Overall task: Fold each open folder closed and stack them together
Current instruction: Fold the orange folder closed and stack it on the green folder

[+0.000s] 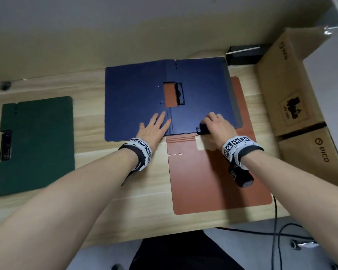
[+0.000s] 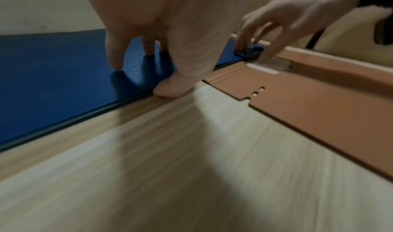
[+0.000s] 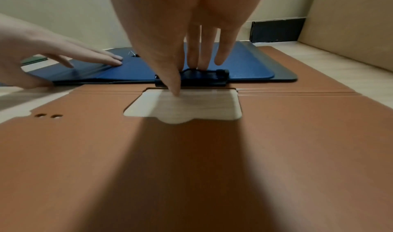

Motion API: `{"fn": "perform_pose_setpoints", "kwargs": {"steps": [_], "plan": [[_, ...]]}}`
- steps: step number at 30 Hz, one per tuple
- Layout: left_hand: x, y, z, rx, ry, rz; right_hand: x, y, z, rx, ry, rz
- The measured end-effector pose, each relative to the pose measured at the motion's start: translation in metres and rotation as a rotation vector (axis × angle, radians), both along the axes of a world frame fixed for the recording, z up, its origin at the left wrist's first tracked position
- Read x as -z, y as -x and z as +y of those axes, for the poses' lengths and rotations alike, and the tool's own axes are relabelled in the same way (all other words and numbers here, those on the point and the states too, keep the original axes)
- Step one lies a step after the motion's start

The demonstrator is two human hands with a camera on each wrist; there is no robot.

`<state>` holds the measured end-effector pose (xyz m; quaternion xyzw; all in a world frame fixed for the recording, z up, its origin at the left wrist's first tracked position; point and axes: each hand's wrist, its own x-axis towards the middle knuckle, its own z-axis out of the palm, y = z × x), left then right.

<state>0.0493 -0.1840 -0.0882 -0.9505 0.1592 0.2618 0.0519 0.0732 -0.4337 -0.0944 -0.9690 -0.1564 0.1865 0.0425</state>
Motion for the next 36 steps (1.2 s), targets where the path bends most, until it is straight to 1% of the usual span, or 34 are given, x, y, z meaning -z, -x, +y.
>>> {"fn": "perform_pose_setpoints", "kwargs": {"steps": [4,7,10,12,16,20,25,30,33,36], "plan": [[0.007,0.002,-0.004,0.044,-0.065,-0.036,0.004,-0.016,-0.001,-0.026,0.001,0.031],[0.011,0.0,-0.008,0.119,-0.073,-0.079,0.002,-0.024,-0.003,-0.076,0.032,0.053],[0.01,-0.006,-0.01,0.193,-0.078,-0.064,-0.001,-0.029,0.001,-0.111,0.057,0.074],[0.008,-0.009,-0.013,0.21,-0.075,-0.027,-0.004,-0.031,0.003,-0.126,0.072,0.083],[0.006,-0.013,-0.018,0.203,-0.067,0.017,-0.009,-0.031,0.005,-0.122,0.086,0.086],[0.002,-0.014,-0.022,0.18,-0.071,0.045,-0.011,-0.026,0.005,-0.129,0.087,0.03],[-0.003,-0.014,-0.024,0.17,-0.082,0.059,-0.01,0.003,0.004,-0.153,0.081,0.029],[0.003,-0.01,-0.023,0.156,-0.076,0.04,-0.012,0.037,0.003,-0.138,0.053,0.064],[0.006,-0.007,-0.023,0.152,-0.077,0.025,-0.013,0.043,0.005,-0.125,0.031,0.086],[0.01,-0.004,-0.022,0.141,-0.058,-0.003,-0.017,0.046,0.006,-0.149,0.043,0.078]]}}
